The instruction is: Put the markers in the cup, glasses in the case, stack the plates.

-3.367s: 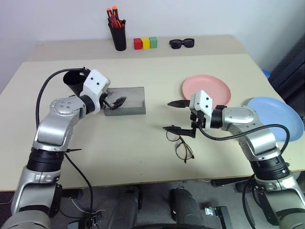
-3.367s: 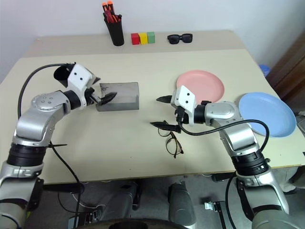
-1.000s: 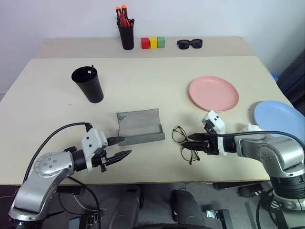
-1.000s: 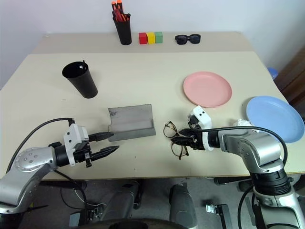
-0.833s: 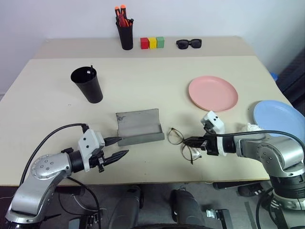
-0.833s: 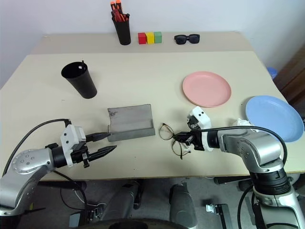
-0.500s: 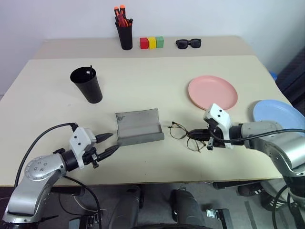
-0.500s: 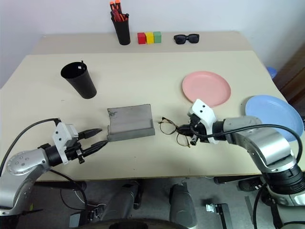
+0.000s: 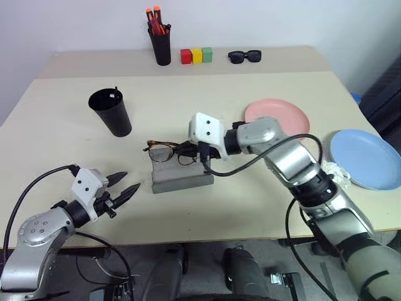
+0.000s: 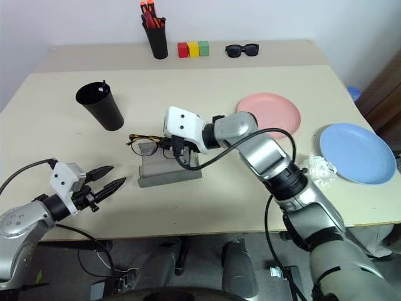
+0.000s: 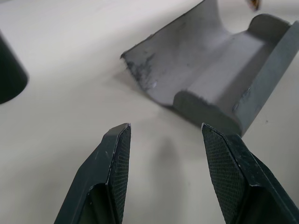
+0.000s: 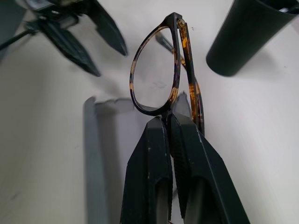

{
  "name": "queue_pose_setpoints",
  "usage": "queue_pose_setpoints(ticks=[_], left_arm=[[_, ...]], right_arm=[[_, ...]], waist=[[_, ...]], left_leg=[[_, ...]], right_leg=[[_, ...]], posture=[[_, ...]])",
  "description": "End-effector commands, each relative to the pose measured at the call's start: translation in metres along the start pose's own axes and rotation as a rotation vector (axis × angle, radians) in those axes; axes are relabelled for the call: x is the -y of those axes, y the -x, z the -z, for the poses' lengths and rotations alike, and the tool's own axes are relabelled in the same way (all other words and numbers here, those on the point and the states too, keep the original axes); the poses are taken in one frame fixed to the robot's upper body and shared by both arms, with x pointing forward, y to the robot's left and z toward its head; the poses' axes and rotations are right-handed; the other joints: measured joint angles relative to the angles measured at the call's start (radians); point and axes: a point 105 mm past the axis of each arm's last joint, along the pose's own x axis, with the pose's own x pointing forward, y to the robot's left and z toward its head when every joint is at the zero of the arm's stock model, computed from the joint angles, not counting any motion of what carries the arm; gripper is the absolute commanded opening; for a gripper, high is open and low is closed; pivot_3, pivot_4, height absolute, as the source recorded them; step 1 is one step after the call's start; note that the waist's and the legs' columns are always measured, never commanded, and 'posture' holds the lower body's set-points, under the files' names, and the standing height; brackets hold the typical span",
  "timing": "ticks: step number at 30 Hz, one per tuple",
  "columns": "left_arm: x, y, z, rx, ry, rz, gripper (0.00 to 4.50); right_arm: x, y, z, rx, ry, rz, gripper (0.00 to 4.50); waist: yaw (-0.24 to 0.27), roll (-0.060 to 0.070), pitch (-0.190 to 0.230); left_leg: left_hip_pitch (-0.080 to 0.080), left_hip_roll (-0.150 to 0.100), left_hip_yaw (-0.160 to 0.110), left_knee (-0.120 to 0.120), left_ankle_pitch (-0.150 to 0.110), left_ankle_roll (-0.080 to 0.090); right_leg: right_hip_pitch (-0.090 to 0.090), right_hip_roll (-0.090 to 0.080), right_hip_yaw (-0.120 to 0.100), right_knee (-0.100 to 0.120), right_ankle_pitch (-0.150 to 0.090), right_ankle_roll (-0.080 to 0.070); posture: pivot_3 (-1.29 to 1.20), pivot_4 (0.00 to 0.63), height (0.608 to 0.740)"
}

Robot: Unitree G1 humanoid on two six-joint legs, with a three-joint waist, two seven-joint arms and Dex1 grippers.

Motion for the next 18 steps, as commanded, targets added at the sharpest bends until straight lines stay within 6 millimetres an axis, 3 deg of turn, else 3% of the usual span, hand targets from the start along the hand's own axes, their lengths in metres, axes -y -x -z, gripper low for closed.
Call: queue_pose_setpoints(ticks=[1,6,12,15,18], left_arm=[[0.002,0.005,-0.017,0.059,-0.022,-0.006,2.45],[0.015,0.011,-0.019,0.055,0.011,0.044,2.45],[0.012,0.008,-0.018,0.038,0.006,0.050,2.45],[0.009,0.004,-0.021,0.045,-0.002,0.045,2.45],[0.006,0.003,-0.023,0.054,-0.005,0.038,2.45]], right_arm=[[0.003,0.001,-0.001,-0.016,0.022,-0.010,0.07],[-0.011,0.005,0.009,-0.041,-0.023,-0.083,0.07],[-0.016,0.004,0.009,-0.041,-0.063,-0.114,0.07],[-0.014,0.002,0.010,-0.041,-0.052,-0.094,0.96],[-0.010,0.001,0.007,-0.023,-0.042,-0.068,2.31]], waist=[[-0.002,0.000,0.000],[-0.009,0.001,0.000],[-0.008,0.001,0.000],[-0.007,0.001,0.000],[-0.007,0.001,0.000]], left_leg=[[0.000,0.000,0.000,0.000,0.000,0.000],[0.000,0.001,0.001,-0.002,0.000,0.000],[0.000,0.001,0.001,-0.002,0.000,0.000],[0.000,0.001,0.001,-0.002,0.000,-0.001],[0.000,0.001,0.001,-0.002,0.000,-0.001]], right_leg=[[0.000,0.000,0.000,0.000,0.000,0.000],[0.001,0.001,0.000,0.002,0.000,0.000],[0.001,0.002,0.000,0.002,0.000,0.000],[0.001,0.002,0.000,0.002,0.000,0.000],[0.001,0.002,0.000,0.002,0.000,0.000]], posture=[[0.00,0.150,0.740],[0.00,0.150,0.740],[0.00,0.150,0.740],[0.00,0.150,0.740],[0.00,0.150,0.740]])
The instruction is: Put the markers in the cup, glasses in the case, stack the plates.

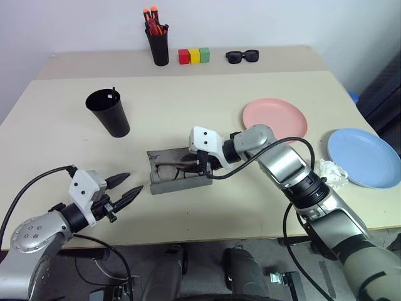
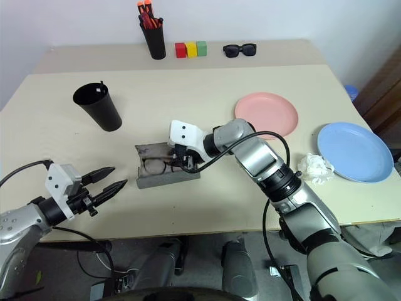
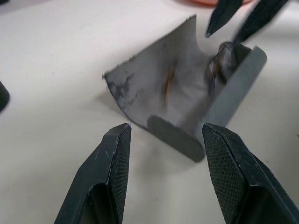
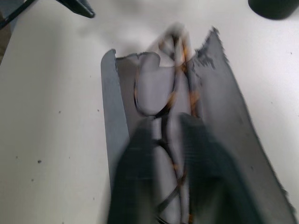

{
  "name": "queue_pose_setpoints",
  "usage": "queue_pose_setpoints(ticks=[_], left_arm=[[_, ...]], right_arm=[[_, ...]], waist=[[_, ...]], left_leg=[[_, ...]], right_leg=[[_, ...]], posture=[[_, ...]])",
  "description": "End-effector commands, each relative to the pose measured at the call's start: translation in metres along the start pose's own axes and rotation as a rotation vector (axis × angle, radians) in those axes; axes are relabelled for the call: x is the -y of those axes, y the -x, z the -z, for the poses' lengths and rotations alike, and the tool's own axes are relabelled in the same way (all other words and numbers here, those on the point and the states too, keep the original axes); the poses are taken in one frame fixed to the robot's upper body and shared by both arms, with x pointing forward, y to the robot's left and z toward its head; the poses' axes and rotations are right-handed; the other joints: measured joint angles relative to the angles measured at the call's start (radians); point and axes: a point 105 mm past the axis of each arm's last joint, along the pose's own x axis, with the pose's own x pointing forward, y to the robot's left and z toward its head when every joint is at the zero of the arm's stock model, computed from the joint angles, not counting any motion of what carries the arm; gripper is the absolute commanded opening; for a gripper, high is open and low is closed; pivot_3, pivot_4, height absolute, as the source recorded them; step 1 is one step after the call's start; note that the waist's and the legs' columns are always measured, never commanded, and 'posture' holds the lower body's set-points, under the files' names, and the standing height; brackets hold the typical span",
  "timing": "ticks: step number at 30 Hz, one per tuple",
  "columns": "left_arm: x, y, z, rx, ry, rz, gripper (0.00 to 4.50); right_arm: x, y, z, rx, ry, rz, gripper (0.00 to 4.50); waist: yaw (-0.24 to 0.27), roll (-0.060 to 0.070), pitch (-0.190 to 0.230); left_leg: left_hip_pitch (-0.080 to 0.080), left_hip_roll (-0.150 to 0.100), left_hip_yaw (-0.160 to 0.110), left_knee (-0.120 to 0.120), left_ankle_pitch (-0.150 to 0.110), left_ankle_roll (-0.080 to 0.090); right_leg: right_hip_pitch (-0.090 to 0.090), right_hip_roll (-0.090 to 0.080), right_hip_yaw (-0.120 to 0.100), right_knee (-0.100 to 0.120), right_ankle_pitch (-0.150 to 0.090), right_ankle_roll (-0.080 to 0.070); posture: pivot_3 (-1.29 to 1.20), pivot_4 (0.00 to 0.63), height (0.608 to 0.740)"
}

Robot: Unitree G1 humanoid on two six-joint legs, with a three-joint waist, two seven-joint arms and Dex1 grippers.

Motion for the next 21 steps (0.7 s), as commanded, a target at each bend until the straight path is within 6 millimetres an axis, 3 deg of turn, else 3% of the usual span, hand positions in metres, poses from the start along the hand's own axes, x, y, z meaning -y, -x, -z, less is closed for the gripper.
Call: queue_pose_setpoints(ticks=[1,6,9,12,17,21], left_arm=[[-0.004,-0.002,-0.007,0.022,-0.017,-0.013,2.45],[-0.020,-0.014,-0.022,0.109,0.057,-0.074,2.45],[-0.033,-0.032,-0.035,0.158,0.110,-0.115,1.69],[-0.039,-0.062,-0.043,0.149,0.117,-0.122,0.14],[-0.045,-0.099,-0.052,0.114,0.166,-0.118,0.06],[-0.040,-0.130,-0.056,0.041,0.208,-0.053,0.06]], right_arm=[[0.007,0.005,-0.016,0.067,0.058,0.054,2.85],[0.016,0.018,-0.033,0.190,0.139,0.166,2.85],[0.017,0.027,-0.031,0.248,0.133,0.232,2.90],[0.013,0.040,-0.011,0.255,0.103,0.312,2.90],[0.008,0.062,0.019,0.195,0.064,0.445,2.90],[-0.008,0.086,0.039,0.150,0.034,0.517,2.90]], waist=[[0.000,0.000,0.000],[0.004,0.000,0.000],[0.007,0.000,0.000],[0.014,-0.001,-0.001],[0.000,-0.001,-0.001],[0.005,-0.002,0.000]], left_leg=[[0.000,0.000,0.000,0.000,0.000,0.000],[0.000,0.000,0.000,0.000,0.000,0.000],[0.000,-0.001,-0.001,0.001,0.000,0.000],[0.001,-0.002,-0.002,0.001,0.001,0.000],[0.001,-0.003,-0.001,0.002,0.001,0.000],[0.002,-0.002,-0.001,0.002,0.001,-0.001]], right_leg=[[0.000,0.000,0.000,0.000,0.000,0.000],[0.000,0.000,0.000,0.000,0.001,0.002],[0.001,0.000,0.000,0.000,0.002,0.004],[0.003,0.001,-0.001,0.001,0.003,0.004],[0.004,0.001,0.000,0.001,0.004,0.006],[0.004,0.003,-0.001,0.002,0.003,0.006]], posture=[[0.00,0.150,0.740],[0.00,0.150,0.740],[0.00,0.150,0.740],[0.00,0.150,0.740],[0.00,0.150,0.740],[0.00,0.150,0.740]])
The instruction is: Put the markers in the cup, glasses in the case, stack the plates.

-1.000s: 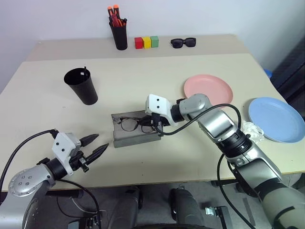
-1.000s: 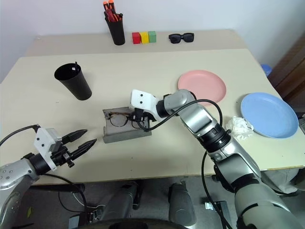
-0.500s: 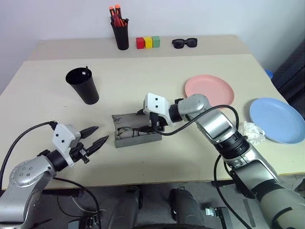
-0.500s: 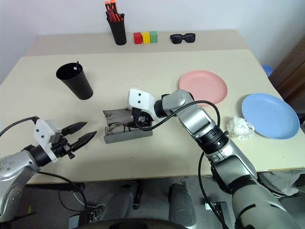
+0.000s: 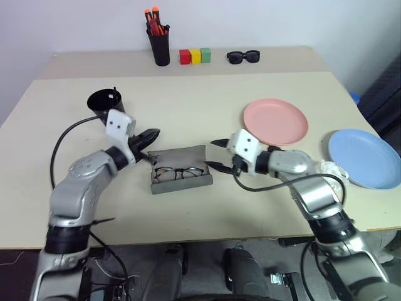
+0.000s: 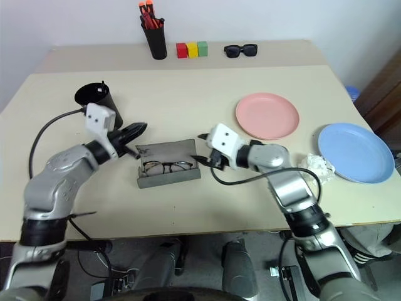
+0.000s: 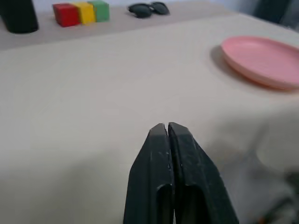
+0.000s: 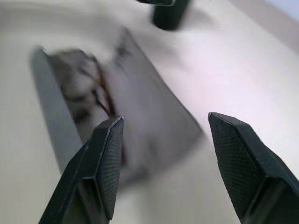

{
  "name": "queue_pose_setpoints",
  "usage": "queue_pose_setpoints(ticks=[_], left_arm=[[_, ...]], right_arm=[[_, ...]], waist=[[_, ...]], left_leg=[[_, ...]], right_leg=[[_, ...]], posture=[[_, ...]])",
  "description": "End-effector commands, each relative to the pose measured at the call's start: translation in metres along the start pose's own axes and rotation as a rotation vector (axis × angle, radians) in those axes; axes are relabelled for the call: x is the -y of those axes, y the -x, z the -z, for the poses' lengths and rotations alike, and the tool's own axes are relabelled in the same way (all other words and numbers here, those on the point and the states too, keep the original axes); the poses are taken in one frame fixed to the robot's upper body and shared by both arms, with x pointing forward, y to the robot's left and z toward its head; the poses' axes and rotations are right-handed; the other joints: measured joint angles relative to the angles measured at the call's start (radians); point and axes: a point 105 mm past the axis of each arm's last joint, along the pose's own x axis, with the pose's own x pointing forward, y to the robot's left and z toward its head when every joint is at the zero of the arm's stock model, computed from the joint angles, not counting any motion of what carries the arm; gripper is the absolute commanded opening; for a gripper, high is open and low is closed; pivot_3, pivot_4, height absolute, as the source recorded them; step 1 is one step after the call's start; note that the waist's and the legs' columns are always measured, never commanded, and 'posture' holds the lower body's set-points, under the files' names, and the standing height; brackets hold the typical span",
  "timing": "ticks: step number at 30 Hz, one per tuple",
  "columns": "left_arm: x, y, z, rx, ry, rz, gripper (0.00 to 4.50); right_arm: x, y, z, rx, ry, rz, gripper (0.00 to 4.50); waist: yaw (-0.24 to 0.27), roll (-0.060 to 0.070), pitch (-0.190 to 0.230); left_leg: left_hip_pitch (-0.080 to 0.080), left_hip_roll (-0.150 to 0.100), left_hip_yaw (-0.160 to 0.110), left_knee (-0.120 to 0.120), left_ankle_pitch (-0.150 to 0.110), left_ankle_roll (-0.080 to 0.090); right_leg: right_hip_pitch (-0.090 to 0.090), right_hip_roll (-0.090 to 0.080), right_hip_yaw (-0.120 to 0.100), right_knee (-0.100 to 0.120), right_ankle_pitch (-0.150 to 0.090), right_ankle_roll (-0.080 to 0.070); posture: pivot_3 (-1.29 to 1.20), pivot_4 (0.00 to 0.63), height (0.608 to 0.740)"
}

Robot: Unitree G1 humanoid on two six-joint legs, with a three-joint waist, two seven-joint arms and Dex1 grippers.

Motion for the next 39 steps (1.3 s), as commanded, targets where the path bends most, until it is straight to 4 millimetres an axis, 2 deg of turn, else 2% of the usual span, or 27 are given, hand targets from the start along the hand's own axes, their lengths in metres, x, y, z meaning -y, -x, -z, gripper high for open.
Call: queue_pose_setpoints(ticks=[1,6,8,10,15,21,26,30,33,37,39], left_arm=[[0.006,-0.015,-0.001,-0.060,-0.017,0.042,0.06],[0.014,-0.026,0.010,-0.186,-0.012,0.123,0.06],[0.032,-0.018,0.015,-0.223,-0.020,0.259,0.06],[0.041,-0.008,0.021,-0.253,-0.048,0.339,0.06],[0.043,0.011,0.032,-0.294,-0.050,0.387,0.06],[0.060,0.035,0.039,-0.258,-0.118,0.466,0.06],[0.065,0.048,0.049,-0.266,-0.174,0.482,0.06],[0.068,0.052,0.045,-0.185,-0.220,0.474,0.06],[0.069,0.052,0.026,-0.047,-0.216,0.458,0.06],[0.073,0.054,0.012,0.041,-0.193,0.453,0.06],[0.076,0.055,0.010,0.052,-0.192,0.462,0.00]], right_arm=[[0.002,0.022,-0.012,0.035,0.043,0.072,2.90],[-0.001,0.036,-0.003,-0.005,0.029,0.121,2.90],[0.002,0.040,0.000,-0.018,0.027,0.152,2.90],[0.007,0.041,0.000,-0.016,0.019,0.181,2.90],[0.017,0.043,0.000,-0.007,-0.002,0.217,2.90],[0.033,0.044,0.004,-0.022,-0.017,0.237,2.90],[0.057,0.046,0.021,-0.130,-0.057,0.287,2.90],[0.080,0.051,0.047,-0.269,-0.058,0.377,2.90],[0.088,0.052,0.065,-0.371,0.002,0.400,2.90],[0.094,0.053,0.082,-0.455,0.084,0.413,2.90],[0.095,0.053,0.087,-0.475,0.124,0.412,2.34]], waist=[[-0.001,0.000,0.000],[-0.008,0.000,0.000],[-0.007,0.000,0.000],[-0.007,0.000,0.000],[-0.002,0.001,0.000],[-0.002,0.002,-0.001],[0.001,0.002,-0.001],[0.000,0.002,-0.001],[0.001,0.002,-0.001],[-0.002,0.002,-0.001],[-0.003,0.003,-0.001]], left_leg=[[0.000,0.000,0.000,0.000,0.000,0.000],[0.001,0.001,0.000,0.000,0.000,0.000],[0.001,0.001,0.000,0.000,0.000,0.000],[0.001,0.001,0.000,0.000,0.000,0.000],[0.001,0.003,0.000,0.000,0.000,0.000],[0.002,0.003,0.000,-0.001,0.000,0.000],[0.002,0.003,0.000,-0.001,0.000,0.000],[0.002,0.002,0.001,-0.001,0.000,0.000],[0.001,0.002,0.001,-0.001,0.000,0.000],[0.001,0.002,0.001,-0.001,0.000,0.000],[0.001,0.002,0.002,-0.001,0.000,0.000]], right_leg=[[0.000,0.000,0.000,0.000,0.000,0.000],[0.000,0.000,0.001,0.000,0.000,0.000],[0.000,0.000,0.001,0.000,0.000,0.000],[0.000,0.000,0.001,-0.001,0.000,0.000],[0.001,-0.001,0.001,-0.001,-0.001,-0.001],[0.001,-0.002,0.002,-0.002,-0.002,-0.004],[0.002,-0.003,0.001,-0.003,-0.003,-0.005],[0.001,-0.004,0.002,-0.004,-0.003,-0.005],[0.001,-0.004,0.001,-0.004,-0.003,-0.005],[0.001,-0.004,0.001,-0.004,-0.003,-0.005],[0.001,-0.004,0.001,-0.003,-0.002,-0.005]], posture=[[0.00,0.150,0.740],[0.00,0.150,0.740],[0.00,0.150,0.740],[0.00,0.150,0.740],[0.00,0.150,0.740],[0.00,0.150,0.740],[0.00,0.150,0.740],[0.00,0.150,0.740],[0.00,0.150,0.740],[0.00,0.150,0.740],[0.00,0.150,0.740]])
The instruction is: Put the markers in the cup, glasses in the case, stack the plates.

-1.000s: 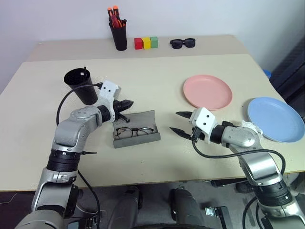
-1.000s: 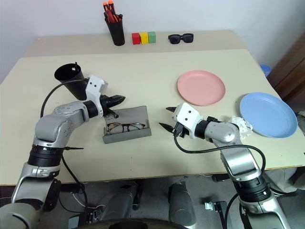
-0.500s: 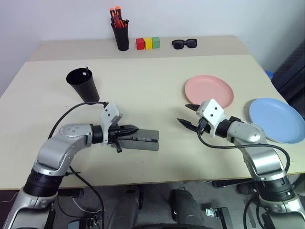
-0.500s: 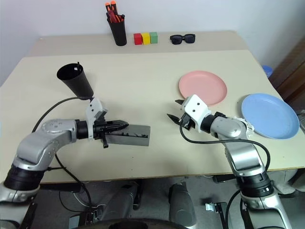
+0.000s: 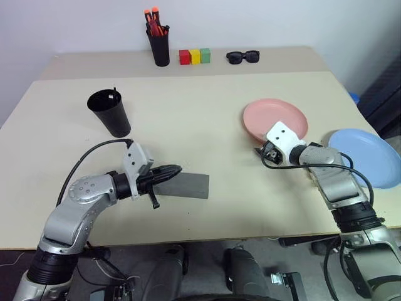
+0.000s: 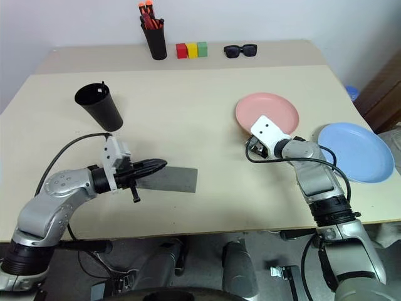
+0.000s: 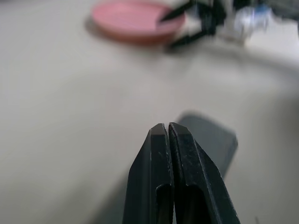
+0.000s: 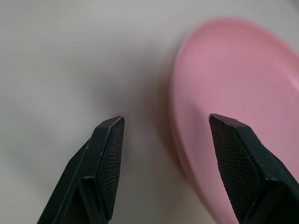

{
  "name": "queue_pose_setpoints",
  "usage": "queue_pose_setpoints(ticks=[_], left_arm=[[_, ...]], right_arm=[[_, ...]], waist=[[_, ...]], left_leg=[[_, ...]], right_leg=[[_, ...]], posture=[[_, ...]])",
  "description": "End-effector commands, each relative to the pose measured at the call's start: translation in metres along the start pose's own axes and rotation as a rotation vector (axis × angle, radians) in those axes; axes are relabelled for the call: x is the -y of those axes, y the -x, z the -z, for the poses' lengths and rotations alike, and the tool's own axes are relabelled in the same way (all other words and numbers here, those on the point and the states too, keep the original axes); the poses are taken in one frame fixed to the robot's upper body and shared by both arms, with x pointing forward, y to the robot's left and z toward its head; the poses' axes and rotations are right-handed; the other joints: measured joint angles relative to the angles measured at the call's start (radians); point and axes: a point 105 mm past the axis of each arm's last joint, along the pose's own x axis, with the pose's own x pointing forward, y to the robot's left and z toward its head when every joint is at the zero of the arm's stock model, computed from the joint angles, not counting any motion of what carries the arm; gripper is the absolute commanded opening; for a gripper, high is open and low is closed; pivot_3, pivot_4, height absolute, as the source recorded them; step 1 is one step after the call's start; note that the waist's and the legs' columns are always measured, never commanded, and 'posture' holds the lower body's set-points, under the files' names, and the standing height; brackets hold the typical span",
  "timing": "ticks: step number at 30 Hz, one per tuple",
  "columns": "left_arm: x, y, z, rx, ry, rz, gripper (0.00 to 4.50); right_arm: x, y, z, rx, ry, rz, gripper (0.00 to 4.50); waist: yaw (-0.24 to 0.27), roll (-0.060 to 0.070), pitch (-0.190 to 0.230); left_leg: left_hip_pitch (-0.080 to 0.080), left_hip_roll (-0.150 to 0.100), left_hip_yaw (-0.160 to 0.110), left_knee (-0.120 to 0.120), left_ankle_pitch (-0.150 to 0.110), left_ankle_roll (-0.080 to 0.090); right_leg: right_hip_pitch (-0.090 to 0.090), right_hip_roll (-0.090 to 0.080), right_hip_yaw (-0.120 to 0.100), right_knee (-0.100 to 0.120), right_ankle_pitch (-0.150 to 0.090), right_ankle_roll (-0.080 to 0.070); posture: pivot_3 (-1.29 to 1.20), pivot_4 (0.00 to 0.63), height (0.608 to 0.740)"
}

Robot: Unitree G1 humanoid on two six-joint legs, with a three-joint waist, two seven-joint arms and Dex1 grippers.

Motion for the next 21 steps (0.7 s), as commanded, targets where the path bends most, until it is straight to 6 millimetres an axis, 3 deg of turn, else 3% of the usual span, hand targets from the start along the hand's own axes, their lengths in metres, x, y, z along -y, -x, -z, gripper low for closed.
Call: queue_pose_setpoints(ticks=[1,5,12,15,21], left_arm=[[0.006,0.002,-0.015,0.059,-0.037,0.012,0.00],[0.015,-0.001,-0.015,0.070,-0.030,0.034,0.00],[0.036,-0.017,-0.006,0.062,-0.012,0.131,0.00],[0.044,-0.030,-0.008,0.095,0.003,0.181,0.00],[0.049,-0.051,-0.007,0.128,0.015,0.275,0.00]], right_arm=[[0.013,0.000,0.000,-0.009,0.104,0.056,2.04],[0.014,0.002,-0.001,0.003,0.144,0.074,0.05],[0.029,0.025,-0.016,0.071,0.311,0.188,0.05],[0.054,0.060,-0.018,0.046,0.430,0.308,0.05],[0.076,0.127,0.011,-0.121,0.448,0.406,0.05]], waist=[[0.000,0.000,0.000],[0.001,0.000,0.000],[0.002,0.000,0.000],[0.009,0.003,0.001],[0.028,0.002,0.000]], left_leg=[[0.000,0.000,0.000,0.000,0.000,0.000],[0.000,0.000,0.000,0.000,0.000,0.000],[0.000,-0.001,0.000,0.001,0.000,0.000],[0.000,-0.001,0.000,0.001,0.000,0.000],[0.000,-0.001,0.003,0.002,0.000,0.001]], right_leg=[[0.000,0.000,0.000,0.000,0.000,0.000],[0.000,0.000,0.000,0.000,0.000,0.000],[0.001,0.000,0.000,0.000,0.000,0.000],[0.001,0.000,0.000,0.000,0.000,0.000],[0.002,0.000,0.000,0.000,0.000,0.000]], posture=[[0.00,0.150,0.740],[0.00,0.150,0.740],[0.00,0.150,0.740],[0.00,0.150,0.740],[0.00,0.150,0.740]])
